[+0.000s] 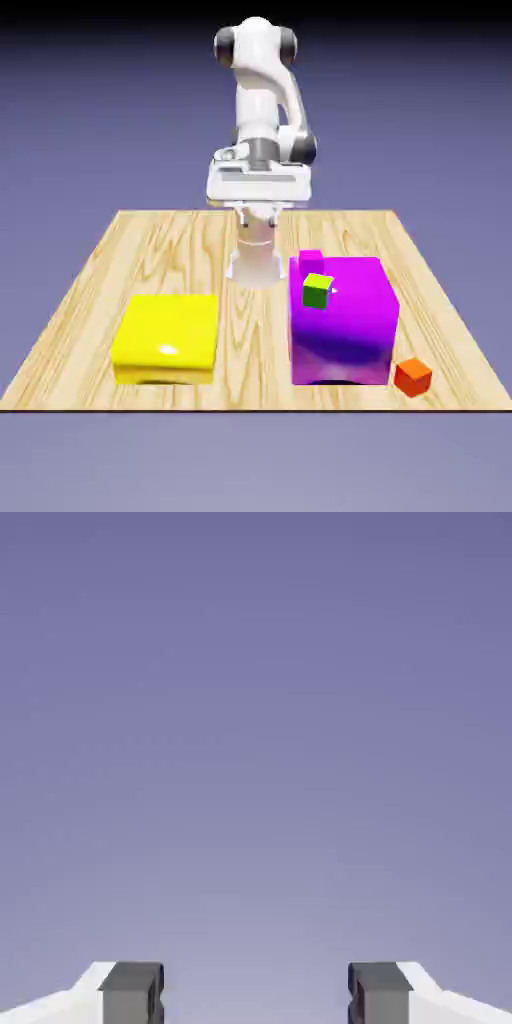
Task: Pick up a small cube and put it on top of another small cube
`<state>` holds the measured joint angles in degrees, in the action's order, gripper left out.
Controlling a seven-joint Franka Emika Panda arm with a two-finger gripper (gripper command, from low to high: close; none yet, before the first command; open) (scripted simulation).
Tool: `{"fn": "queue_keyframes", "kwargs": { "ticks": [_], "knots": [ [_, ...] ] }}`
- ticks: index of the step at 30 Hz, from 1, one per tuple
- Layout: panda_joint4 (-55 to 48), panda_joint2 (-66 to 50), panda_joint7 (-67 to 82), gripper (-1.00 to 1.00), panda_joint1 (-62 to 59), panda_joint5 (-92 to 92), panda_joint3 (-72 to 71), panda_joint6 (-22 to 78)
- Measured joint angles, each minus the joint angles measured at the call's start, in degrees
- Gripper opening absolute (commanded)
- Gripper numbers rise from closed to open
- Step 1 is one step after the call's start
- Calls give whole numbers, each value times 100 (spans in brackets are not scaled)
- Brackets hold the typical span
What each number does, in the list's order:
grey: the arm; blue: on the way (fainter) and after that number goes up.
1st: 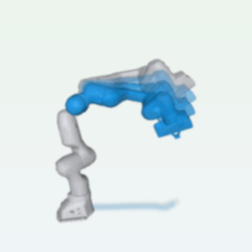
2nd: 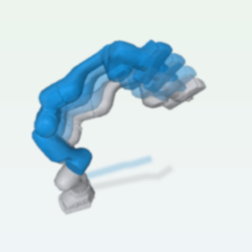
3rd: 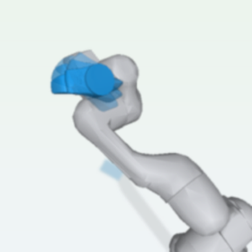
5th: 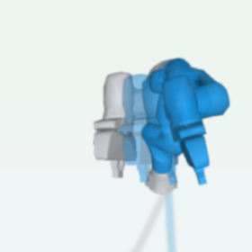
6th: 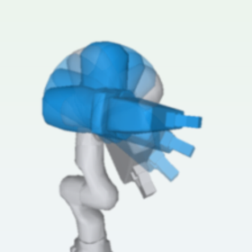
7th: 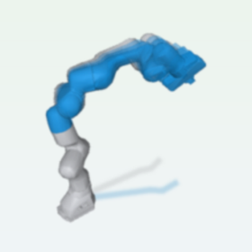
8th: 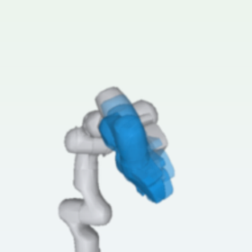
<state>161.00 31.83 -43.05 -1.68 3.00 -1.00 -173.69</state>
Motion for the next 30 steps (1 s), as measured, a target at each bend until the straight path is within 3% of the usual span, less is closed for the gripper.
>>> {"fn": "queue_keyframes", "kwargs": {
  "ticks": [30],
  "knots": [
    [1, -2049, -1473, 0, -5895, 7475, -2486, 783]
  ]
}}
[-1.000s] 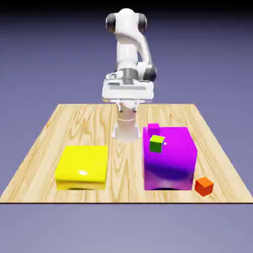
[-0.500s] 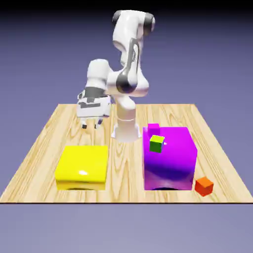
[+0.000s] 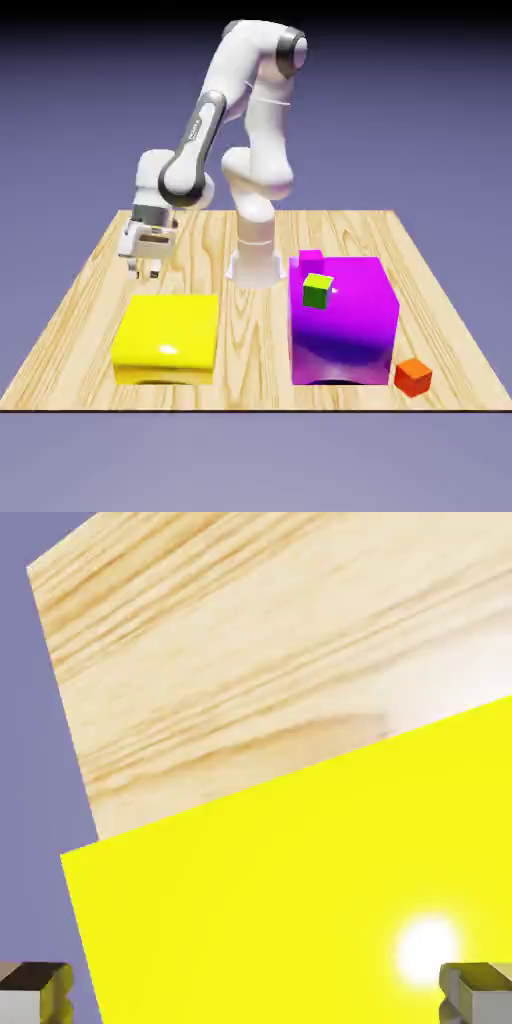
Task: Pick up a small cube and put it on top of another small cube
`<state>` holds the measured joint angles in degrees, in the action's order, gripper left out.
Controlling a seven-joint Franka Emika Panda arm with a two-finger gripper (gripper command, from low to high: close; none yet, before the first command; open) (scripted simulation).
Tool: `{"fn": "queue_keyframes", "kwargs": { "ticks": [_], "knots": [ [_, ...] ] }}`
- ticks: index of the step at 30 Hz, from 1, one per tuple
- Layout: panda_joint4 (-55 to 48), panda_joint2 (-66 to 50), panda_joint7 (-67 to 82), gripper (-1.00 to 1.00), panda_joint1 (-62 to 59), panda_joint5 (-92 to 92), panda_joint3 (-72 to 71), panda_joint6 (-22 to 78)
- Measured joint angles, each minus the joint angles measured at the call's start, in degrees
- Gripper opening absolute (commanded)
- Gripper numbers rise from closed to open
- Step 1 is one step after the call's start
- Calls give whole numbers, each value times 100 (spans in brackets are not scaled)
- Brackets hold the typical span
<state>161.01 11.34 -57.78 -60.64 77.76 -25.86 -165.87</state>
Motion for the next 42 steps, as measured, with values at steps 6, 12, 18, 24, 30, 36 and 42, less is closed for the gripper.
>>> {"fn": "queue_keyframes", "kwargs": {
  "ticks": [6, 12, 18, 24, 30, 36, 42],
  "knots": [
    [0, -410, -295, 0, -1178, 1495, -497, 157],
    [0, -819, -589, 0, -2396, 2990, -994, 313],
    [0, -1230, -884, 0, -3574, 4485, -1492, 470],
    [-200, -1729, -496, 0, -3782, 5376, -1412, 520],
    [-802, -2774, 998, 0, -3203, 6384, -621, 497],
    [-974, -3073, 1425, -100, -3036, 6671, -393, 491],
    [-373, -2029, -69, -100, -3615, 5663, -1184, 512]
  ]
}}
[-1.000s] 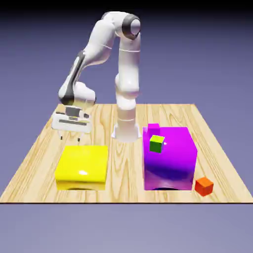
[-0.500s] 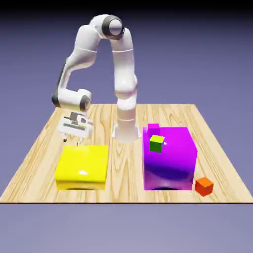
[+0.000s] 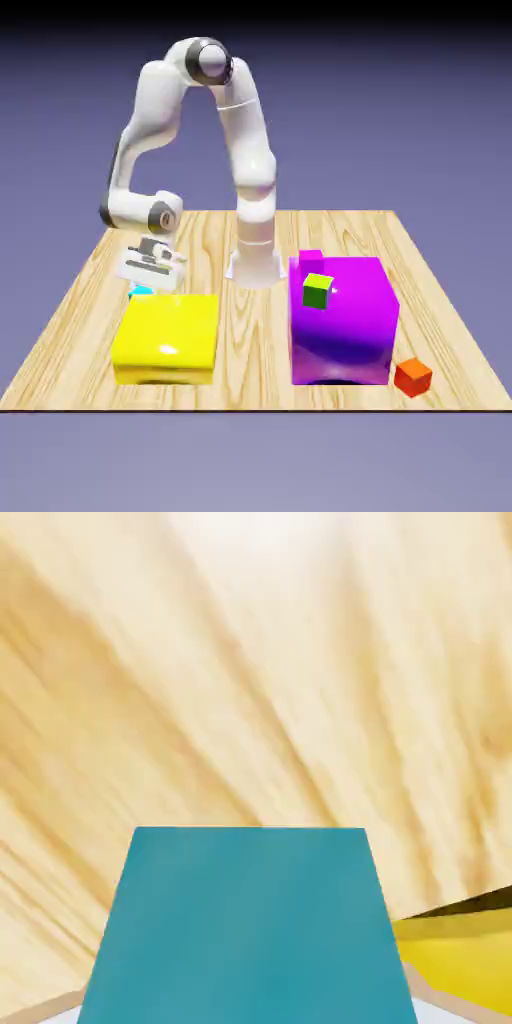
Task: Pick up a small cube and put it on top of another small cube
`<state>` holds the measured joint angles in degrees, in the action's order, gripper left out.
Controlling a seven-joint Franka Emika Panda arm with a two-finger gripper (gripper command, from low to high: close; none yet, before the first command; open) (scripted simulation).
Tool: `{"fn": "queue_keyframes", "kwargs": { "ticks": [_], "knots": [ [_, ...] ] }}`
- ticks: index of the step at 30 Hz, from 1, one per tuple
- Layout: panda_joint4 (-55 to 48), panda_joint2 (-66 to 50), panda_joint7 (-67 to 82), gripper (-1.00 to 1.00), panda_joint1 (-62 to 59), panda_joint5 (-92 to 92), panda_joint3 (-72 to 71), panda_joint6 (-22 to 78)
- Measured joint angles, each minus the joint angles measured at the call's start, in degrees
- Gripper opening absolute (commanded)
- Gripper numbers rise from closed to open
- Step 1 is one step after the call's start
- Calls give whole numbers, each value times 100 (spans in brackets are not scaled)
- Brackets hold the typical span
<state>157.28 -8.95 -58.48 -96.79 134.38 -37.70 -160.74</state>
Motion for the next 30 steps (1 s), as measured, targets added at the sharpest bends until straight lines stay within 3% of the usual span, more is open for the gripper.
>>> {"fn": "queue_keyframes", "kwargs": {
  "ticks": [4, 8, 15, 30],
  "knots": [
    [373, 647, -925, -100, -347, -624, -489, 13],
    [18, 526, -946, -100, -244, -1226, -634, 59],
    [-329, 219, -919, -100, -66, -2966, 442, 874],
    [-1480, 623, 99, -100, 3064, -6530, 1487, 3470]
  ]
}}
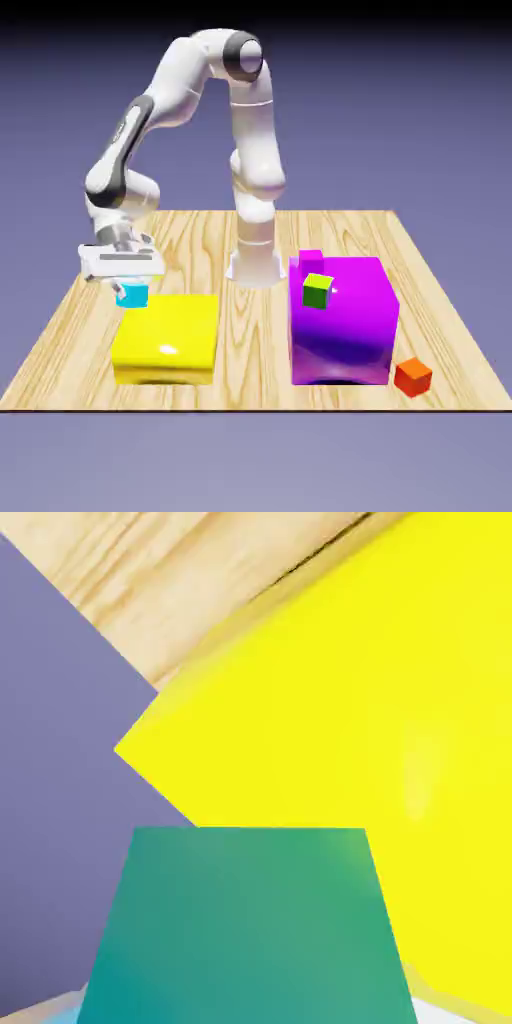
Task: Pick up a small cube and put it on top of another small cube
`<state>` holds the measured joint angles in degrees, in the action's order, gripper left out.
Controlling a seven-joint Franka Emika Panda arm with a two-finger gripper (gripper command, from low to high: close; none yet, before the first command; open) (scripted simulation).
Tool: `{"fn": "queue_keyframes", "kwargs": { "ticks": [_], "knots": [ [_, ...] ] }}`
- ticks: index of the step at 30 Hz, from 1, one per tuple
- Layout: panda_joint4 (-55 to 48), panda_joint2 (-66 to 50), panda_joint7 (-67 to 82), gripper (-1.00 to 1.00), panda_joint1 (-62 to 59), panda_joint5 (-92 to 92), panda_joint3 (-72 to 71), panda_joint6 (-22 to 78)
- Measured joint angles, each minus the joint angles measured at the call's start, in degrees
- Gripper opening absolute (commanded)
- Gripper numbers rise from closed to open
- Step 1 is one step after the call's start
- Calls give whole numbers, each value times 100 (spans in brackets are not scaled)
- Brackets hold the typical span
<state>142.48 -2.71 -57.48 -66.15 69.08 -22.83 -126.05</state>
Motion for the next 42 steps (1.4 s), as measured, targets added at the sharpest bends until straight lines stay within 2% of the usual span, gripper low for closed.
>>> {"fn": "queue_keyframes", "kwargs": {
  "ticks": [31, 35, 37, 42],
  "knots": [
    [-2319, 849, 2024, -100, 6437, -7154, 1864, 5131],
    [-2349, 790, 1914, -100, 7332, -7161, 1078, 4652],
    [-2352, 778, 1888, -100, 7338, -7155, 910, 4545],
    [-1315, 924, 1897, -100, 7363, -7143, 931, 3648]
  ]
}}
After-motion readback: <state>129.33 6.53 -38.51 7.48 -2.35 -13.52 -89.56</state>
